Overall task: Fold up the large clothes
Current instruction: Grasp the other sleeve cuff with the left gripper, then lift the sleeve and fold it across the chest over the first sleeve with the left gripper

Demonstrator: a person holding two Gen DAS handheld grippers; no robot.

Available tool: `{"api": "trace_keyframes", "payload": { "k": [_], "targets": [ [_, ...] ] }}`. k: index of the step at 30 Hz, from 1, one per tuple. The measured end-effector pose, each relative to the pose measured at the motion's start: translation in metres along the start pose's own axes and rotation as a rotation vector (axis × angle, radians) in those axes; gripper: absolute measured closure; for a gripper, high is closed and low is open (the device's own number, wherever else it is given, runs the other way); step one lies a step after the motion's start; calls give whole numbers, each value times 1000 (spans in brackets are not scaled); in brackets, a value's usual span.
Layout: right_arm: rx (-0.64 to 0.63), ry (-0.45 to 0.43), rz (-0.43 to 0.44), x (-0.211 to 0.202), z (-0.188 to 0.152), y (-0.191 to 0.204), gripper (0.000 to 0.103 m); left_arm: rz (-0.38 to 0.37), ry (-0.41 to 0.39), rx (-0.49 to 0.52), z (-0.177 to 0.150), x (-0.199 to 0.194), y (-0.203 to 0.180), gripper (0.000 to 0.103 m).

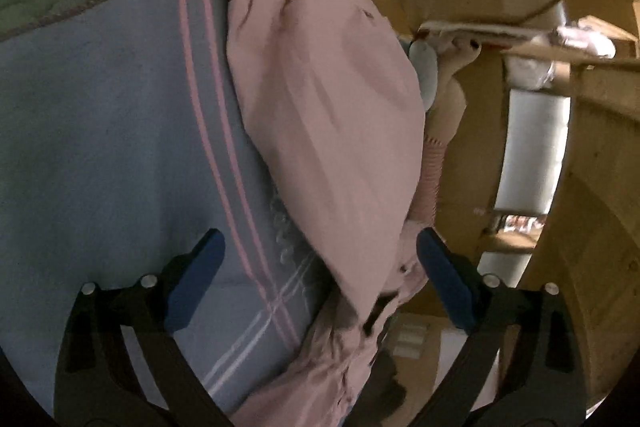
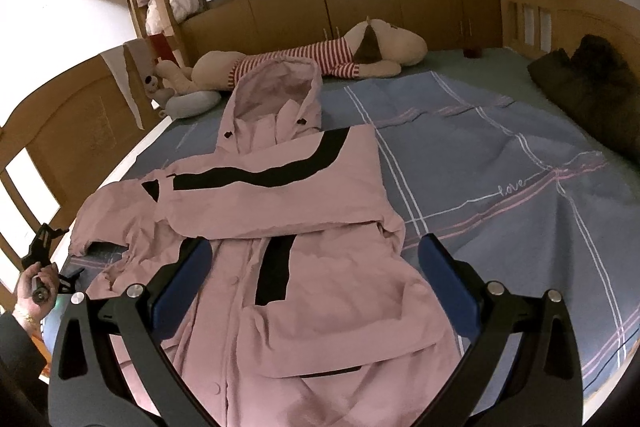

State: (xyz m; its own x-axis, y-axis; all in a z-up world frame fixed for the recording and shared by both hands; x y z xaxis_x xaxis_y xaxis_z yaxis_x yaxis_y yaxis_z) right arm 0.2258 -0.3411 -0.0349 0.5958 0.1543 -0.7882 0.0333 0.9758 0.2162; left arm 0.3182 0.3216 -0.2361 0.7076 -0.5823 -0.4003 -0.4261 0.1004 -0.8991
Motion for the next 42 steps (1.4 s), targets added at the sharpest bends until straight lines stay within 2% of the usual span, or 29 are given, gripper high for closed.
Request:
{"api": "trace_keyframes", "payload": {
  "k": [5,9,12,20,22,24,25,27,29,30,33,35,37,40,42],
  "targets": [
    [-1,6,1,4,1,1,1,-38,-32,42,8,17,-9,6],
    [-8,11,-2,9,2,4,1,-15,-40,52,18,26,-14,6],
    [-9,19,-2,13,2,7,1,-8,-78,63,23,32,-20,6],
    [-29,36,-4,24,2,16,1,-85,-175,43,46,38,-28,8],
    [-33,43,-6,27,2,18,1,-88,-201,73,48,41,-31,21],
    [-35,47,-7,29,3,19,1,-94,-203,88,49,41,-23,55],
    [-36,47,-8,29,3,20,1,-86,-210,75,50,42,-17,61],
    [-39,45,-9,29,3,20,1,-95,-240,38,51,39,-9,82],
    [-38,48,-9,30,3,20,1,-105,-261,51,51,35,-12,94],
    [-37,50,-9,30,3,20,1,-100,-279,78,50,32,-18,98],
    [-37,51,-9,29,3,20,1,-67,-339,221,40,21,-54,100],
    [-36,48,-8,29,2,20,1,-30,-360,278,34,18,-72,100],
    [-37,50,-9,29,2,20,1,30,-375,299,30,17,-82,100],
    [-34,48,-7,29,3,19,1,15,-395,272,26,14,-82,100],
    [-31,44,-7,28,3,18,1,46,-404,287,24,14,-87,100]
  ]
}}
Point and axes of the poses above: each gripper's, at about its wrist camera, not at the fingertips, and x roughly the way its jaws point, y to its left, z to its top, the point moved 4 cm from there along x, roughly the way its jaws point, and after that the axes turned 15 degrees about y, right-handed, at the moved point
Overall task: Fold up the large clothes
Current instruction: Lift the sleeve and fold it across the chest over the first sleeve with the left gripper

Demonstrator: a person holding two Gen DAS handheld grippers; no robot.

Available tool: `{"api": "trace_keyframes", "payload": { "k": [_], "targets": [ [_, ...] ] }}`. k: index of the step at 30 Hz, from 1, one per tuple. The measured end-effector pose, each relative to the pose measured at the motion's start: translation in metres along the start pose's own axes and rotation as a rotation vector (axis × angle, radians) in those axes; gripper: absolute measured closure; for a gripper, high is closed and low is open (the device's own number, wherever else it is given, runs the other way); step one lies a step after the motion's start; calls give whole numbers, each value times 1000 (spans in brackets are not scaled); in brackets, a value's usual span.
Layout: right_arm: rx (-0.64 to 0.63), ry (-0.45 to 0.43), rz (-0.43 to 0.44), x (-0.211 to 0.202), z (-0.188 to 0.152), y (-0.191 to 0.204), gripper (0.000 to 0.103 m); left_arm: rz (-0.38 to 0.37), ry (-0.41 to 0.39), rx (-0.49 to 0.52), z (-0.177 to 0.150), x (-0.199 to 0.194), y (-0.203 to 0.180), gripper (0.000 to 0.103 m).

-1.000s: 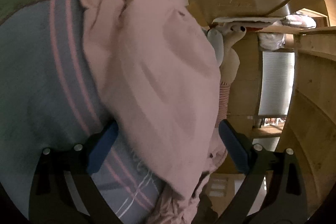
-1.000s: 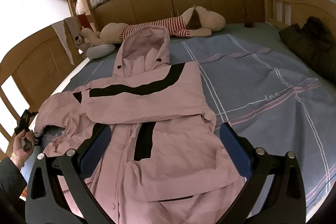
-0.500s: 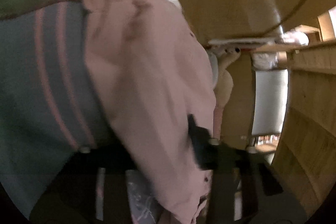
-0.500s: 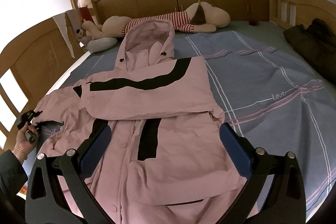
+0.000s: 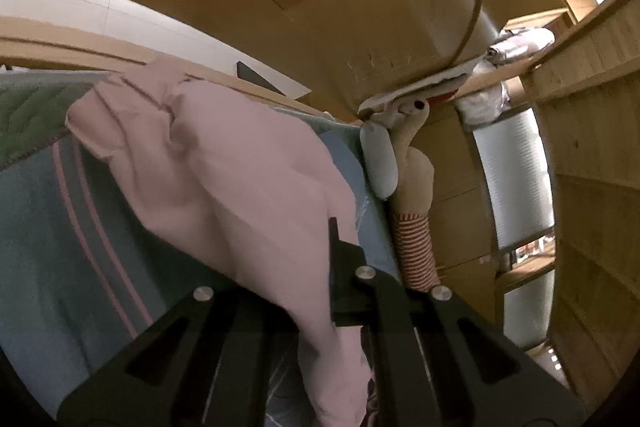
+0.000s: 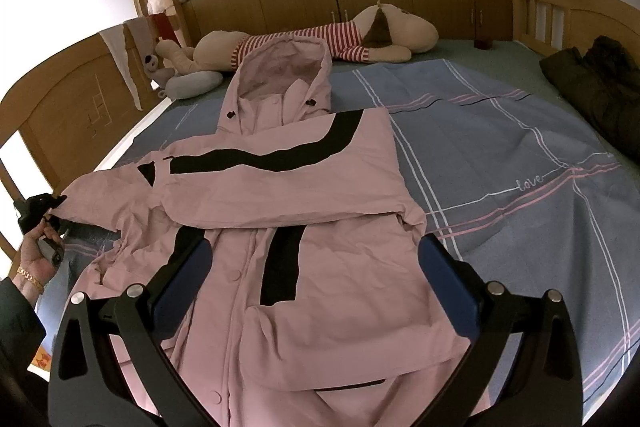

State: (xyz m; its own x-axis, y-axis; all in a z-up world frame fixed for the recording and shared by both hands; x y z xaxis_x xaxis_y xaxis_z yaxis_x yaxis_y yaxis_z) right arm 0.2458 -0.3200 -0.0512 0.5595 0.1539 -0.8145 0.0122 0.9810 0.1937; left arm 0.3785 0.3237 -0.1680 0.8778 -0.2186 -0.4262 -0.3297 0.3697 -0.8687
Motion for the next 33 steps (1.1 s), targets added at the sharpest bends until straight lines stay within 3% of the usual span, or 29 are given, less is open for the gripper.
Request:
{"api": "trace_keyframes", "payload": {
  "k": [7,14,18,23,33],
  "targets": [
    [7,-11,11,-4,1,-4,1,57,-44,91,-7,-12,-25,100],
    [14,-25,29,-13,3,-7,1,104,-92,405,-34,-26,-110,100],
    [21,-29,37,-16,3,-9,1,144,-114,625,-69,-33,-168,100],
    [28,-40,45,-24,2,-13,1,203,-105,867,-135,-29,-231,100],
    [100,-68,64,-39,3,-43,1,260,-66,1056,-223,-2,-281,100]
  ]
}}
Point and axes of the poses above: each gripper's, at about its wrist camera, not at the fingertips, and x roughly the way its jaws point, y to its left, z to its top, the point moved 4 cm from there along x, roughly the way its jaws point, and after that the axes turned 15 degrees about y, right-handed, at the moved point
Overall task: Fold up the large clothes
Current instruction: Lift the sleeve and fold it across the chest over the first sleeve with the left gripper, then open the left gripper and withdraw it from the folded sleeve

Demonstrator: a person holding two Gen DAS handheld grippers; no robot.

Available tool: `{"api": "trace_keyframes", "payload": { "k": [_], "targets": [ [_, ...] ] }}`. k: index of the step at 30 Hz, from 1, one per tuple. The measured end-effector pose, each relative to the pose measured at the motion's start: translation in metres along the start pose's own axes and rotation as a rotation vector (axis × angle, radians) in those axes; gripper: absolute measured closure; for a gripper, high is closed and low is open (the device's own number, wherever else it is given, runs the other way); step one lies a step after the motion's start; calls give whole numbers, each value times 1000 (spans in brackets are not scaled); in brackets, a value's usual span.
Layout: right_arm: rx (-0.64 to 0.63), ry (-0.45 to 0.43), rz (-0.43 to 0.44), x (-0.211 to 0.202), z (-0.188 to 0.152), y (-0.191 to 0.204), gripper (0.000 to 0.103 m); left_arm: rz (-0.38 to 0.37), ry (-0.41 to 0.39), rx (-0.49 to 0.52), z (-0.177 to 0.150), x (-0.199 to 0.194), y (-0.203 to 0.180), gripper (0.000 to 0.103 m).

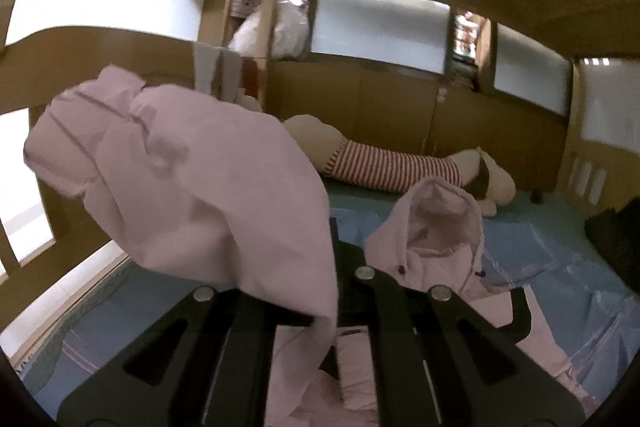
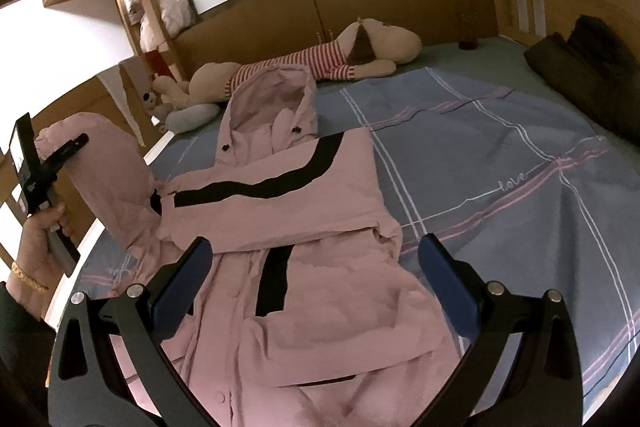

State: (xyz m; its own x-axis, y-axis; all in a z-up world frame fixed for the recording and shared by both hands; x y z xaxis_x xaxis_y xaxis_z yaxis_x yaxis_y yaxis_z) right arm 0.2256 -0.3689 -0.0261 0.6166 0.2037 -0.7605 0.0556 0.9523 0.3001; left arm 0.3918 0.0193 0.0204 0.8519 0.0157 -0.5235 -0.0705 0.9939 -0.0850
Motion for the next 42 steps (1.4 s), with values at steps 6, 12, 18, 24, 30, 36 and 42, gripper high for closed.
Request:
{"api": "trace_keyframes", "payload": {
  "k": [6,12,18,24,30,36,42],
  "targets": [
    [35,-5,1,-4,2,-17,1,15,42,149,-7,16,-67,100],
    [68,-16,16,-11,4,-27,1,34,126,266,-45,55,-131,100],
    [65,-3,15,-9,2,-30,1,57,227,401,-96,95,-180,99],
    [78,-4,11,-9,3,-34,1,83,310,482,-134,127,-204,96],
    [76,-2,17,-8,3,-34,1,98,348,507,-148,145,-219,93],
    [74,1,19,-7,3,-32,1,78,361,511,-151,147,-227,89],
    [70,5,26,-5,3,-28,1,-26,369,549,-162,137,-238,2]
  ]
}}
Point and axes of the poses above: each gripper's, at about its wrist camera, not at the fingertips, and x roughly the way its jaws point, y to its left, z to its top, the point moved 4 cm from there along x, roughly the way its jaws point, and after that the axes turned 15 degrees about y, right-handed, at the moved point
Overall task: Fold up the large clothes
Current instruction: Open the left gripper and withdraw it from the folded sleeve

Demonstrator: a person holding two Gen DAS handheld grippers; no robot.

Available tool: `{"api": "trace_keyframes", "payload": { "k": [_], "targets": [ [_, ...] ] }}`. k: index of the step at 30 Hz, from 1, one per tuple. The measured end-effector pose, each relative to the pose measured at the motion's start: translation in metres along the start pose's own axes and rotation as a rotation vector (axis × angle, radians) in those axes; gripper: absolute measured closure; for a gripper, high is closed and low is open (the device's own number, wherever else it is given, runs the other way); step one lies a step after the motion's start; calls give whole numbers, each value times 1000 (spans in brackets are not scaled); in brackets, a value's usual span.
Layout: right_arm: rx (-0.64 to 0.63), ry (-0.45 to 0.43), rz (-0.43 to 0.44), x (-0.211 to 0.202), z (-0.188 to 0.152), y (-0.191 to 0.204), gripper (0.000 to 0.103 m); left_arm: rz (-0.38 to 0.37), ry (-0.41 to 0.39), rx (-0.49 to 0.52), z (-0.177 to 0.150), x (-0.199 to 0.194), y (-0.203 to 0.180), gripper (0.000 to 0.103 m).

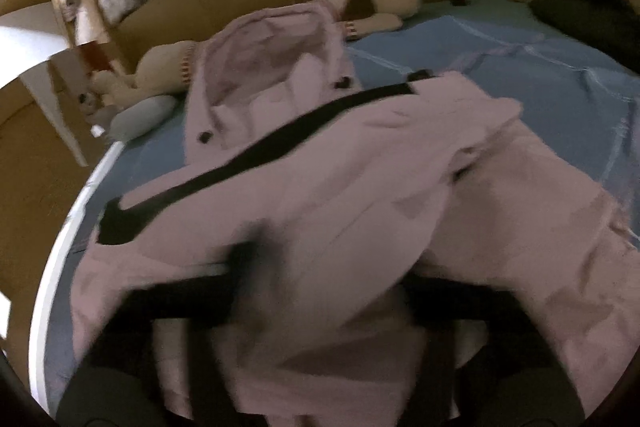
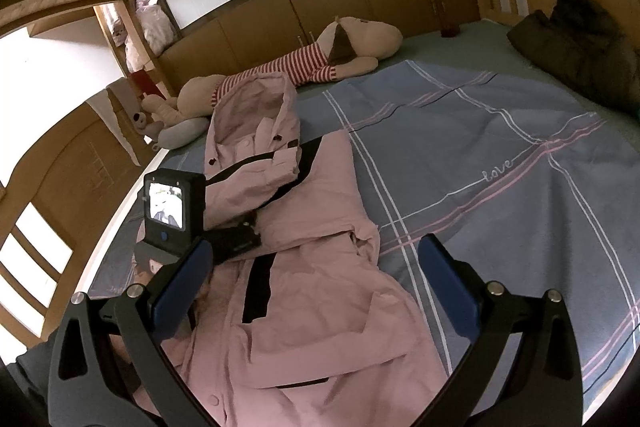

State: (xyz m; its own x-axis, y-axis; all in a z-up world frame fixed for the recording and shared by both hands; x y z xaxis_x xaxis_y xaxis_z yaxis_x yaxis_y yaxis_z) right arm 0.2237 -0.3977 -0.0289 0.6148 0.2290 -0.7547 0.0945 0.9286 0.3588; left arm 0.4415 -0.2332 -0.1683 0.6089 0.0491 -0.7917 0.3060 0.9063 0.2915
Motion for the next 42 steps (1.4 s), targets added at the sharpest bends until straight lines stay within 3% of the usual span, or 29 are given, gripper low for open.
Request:
{"api": "trace_keyframes", "payload": {
  "k": [4,8,10,15,20,30,35,42],
  "targets": [
    [-9,3,6,2,1,5,1,-51,2,84,-5,-15,-21,2],
    [-24,-8,15,1,3,12,1,-57,-68,94,-15,-70,-22,2],
    [-30,-12,16,-1,2,14,1,-89,-65,49,-27,-104,-9,2],
    [-61,-21,11,-10,-6,20,1,-49,-20,-93,-72,-184,36,2],
    [-122,-36,-14,-17,-17,35,1,-33,-11,-218,-121,-234,72,2],
    [-223,-26,-52,-3,-37,63,1,-45,-66,-408,-156,-252,124,2],
    [-256,-32,-79,6,-39,71,1,-18,-79,-366,-154,-247,122,2],
    [-266,-28,-83,12,-38,77,1,-49,-58,-393,-157,-235,129,2]
  ]
}}
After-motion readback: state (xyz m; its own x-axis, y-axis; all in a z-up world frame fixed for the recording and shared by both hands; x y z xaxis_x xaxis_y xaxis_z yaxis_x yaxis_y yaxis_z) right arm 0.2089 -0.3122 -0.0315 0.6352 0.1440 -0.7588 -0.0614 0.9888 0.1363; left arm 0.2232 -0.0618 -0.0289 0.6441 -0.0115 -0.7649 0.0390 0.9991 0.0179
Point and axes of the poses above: each gripper's, at about its wrist camera, not at the fingertips, and x roughly the way its jaws point, y to its left, z to its top, the point moved 4 cm from there along x, roughly the way its jaws point, and after that the axes turned 15 degrees about y, right-handed, at the moved point
